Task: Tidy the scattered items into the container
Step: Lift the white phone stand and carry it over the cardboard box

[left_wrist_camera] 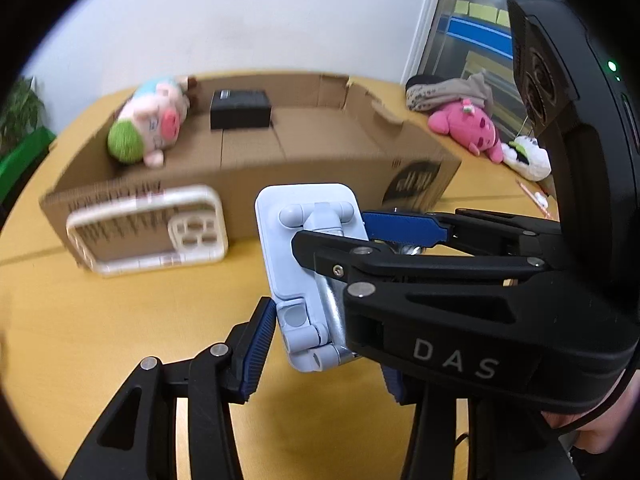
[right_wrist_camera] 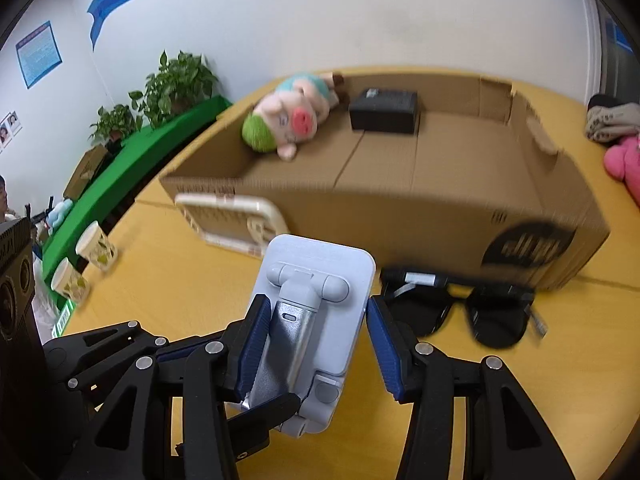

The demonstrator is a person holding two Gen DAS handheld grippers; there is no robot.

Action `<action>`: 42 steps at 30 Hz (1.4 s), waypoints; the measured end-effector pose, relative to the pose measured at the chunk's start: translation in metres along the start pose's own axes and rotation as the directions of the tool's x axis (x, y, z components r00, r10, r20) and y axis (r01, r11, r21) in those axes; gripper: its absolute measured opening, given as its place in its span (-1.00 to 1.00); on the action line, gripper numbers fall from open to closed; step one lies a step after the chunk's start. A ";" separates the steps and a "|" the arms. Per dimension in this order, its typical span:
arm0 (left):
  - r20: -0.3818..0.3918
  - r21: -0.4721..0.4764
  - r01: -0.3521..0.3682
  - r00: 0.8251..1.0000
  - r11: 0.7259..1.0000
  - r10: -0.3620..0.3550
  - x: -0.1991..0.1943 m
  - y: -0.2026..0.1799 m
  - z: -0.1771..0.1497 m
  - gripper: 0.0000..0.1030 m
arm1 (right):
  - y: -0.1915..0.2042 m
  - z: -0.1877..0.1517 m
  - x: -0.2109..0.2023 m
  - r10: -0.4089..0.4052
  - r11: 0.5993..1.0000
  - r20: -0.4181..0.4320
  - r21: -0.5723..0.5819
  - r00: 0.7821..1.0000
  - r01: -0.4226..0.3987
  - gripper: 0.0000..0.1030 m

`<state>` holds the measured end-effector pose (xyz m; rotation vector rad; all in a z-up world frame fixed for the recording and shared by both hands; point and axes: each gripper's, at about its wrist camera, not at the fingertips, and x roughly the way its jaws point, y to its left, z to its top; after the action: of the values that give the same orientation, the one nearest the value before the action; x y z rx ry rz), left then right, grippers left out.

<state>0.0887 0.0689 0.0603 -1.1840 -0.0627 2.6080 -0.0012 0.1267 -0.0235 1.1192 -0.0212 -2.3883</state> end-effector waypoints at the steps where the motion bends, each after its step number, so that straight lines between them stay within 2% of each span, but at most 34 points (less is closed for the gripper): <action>1: 0.012 0.002 0.002 1.000 1.000 -0.002 -0.002 -0.001 0.008 -0.08 | -0.001 0.006 -0.004 -0.004 1.000 0.014 -0.006 1.000 0.004 0.03; 9: 0.088 0.022 -0.006 0.996 1.000 0.004 -0.004 -0.001 0.077 -0.13 | -0.011 0.070 -0.025 -0.037 0.996 0.110 -0.073 0.993 0.045 0.03; 10: 0.098 0.024 -0.015 0.995 1.000 0.012 -0.004 -0.001 0.085 -0.22 | -0.013 0.079 -0.025 -0.040 0.996 0.119 -0.080 0.992 0.050 0.03; 11: 0.111 0.028 -0.028 0.993 0.999 0.024 -0.004 0.000 0.094 -0.98 | -0.017 0.088 -0.025 -0.042 0.995 0.124 -0.083 0.991 0.053 0.00; 12: 0.118 0.029 0.000 0.993 1.000 -0.004 -0.004 0.001 0.105 -0.93 | -0.020 0.097 -0.024 -0.047 0.994 0.129 -0.087 0.991 0.059 -0.04; 13: 0.109 0.024 0.026 0.994 0.999 -0.029 0.000 0.002 0.118 -0.94 | -0.024 0.106 -0.023 -0.046 0.994 0.129 -0.092 0.991 0.058 -0.22; 14: 0.108 0.026 0.027 0.994 0.999 -0.029 0.003 0.000 0.126 -0.94 | -0.029 0.114 -0.022 -0.020 0.996 0.127 -0.085 0.992 0.031 -0.89; 15: 0.108 0.040 0.013 0.994 0.999 -0.017 0.009 -0.002 0.135 -0.94 | -0.034 0.124 -0.020 0.003 0.997 0.120 -0.074 0.993 0.006 -0.94; 19: 0.062 0.004 0.033 0.998 0.999 -0.033 0.040 0.004 0.154 -0.94 | -0.052 0.151 0.003 -0.048 0.996 0.101 -0.066 0.994 0.055 -0.94; 21: 0.066 -0.016 0.046 0.997 0.999 -0.045 0.040 0.012 0.151 -0.93 | -0.071 0.155 0.015 -0.067 0.997 0.072 -0.032 0.995 0.069 -0.94; 24: 0.097 -0.084 0.048 0.994 0.995 -0.039 0.021 0.042 0.140 -0.90 | -0.096 0.149 0.015 -0.074 0.997 0.057 0.027 0.996 0.073 -0.92; 25: 0.105 -0.111 0.052 0.994 0.992 -0.041 0.014 0.054 0.136 -0.83 | -0.103 0.144 0.012 -0.072 0.997 0.057 0.043 0.996 0.069 -0.80; 26: 0.107 -0.136 0.053 0.994 0.989 -0.039 0.009 0.066 0.132 -0.53 | -0.109 0.139 0.006 -0.064 0.997 0.063 0.054 0.996 0.060 -0.41; 27: 0.105 -0.149 0.050 0.994 0.988 -0.035 0.007 0.073 0.128 0.01 | -0.114 0.134 0.000 -0.058 0.997 0.071 0.059 0.996 0.054 -0.14; 28: 0.100 -0.159 0.042 0.995 0.986 -0.026 0.003 0.081 0.120 0.28 | -0.118 0.127 -0.007 -0.051 0.997 0.077 0.057 0.996 0.047 0.41; 29: 0.094 -0.162 0.032 0.995 0.986 -0.017 0.001 0.087 0.113 0.50 | -0.121 0.119 -0.013 -0.040 0.998 0.082 0.049 0.996 0.036 0.67; 31: 0.057 -0.151 0.043 0.998 0.988 -0.035 0.001 0.092 0.093 0.50 | -0.123 0.101 -0.021 -0.015 1.000 0.075 0.025 0.997 0.014 0.69; 33: -0.005 -0.149 0.063 0.998 0.987 -0.064 0.008 0.093 0.075 0.50 | -0.127 0.078 -0.023 0.022 1.000 0.027 0.003 0.999 -0.023 0.69; 35: -0.064 -0.151 0.090 0.993 0.984 -0.100 0.015 0.094 0.058 0.50 | -0.128 0.054 -0.020 0.053 0.999 -0.038 -0.006 0.998 -0.053 0.70; 36: -0.076 -0.153 0.107 0.990 0.982 -0.119 0.014 0.095 0.048 0.50 | -0.123 0.042 -0.023 0.047 0.998 -0.031 -0.041 0.998 -0.048 0.72; 37: -0.079 -0.154 0.107 0.990 0.982 -0.120 0.011 0.097 0.041 0.50 | -0.117 0.032 -0.025 0.046 0.996 -0.042 -0.074 0.998 -0.049 0.78; 39: -0.077 -0.156 0.097 0.991 0.983 -0.111 0.004 0.104 0.030 0.50 | -0.110 0.020 -0.021 0.072 0.994 -0.098 -0.079 0.993 -0.080 0.75; 42: -0.087 -0.177 0.061 0.993 0.982 -0.077 -0.004 0.119 0.018 0.50 | -0.092 0.006 -0.023 0.097 0.988 -0.088 -0.112 0.991 -0.106 0.75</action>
<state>0.0505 -0.0450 0.0576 -1.3350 -0.3135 2.5253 -0.0332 0.2167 -0.0227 1.1331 0.0858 -2.2223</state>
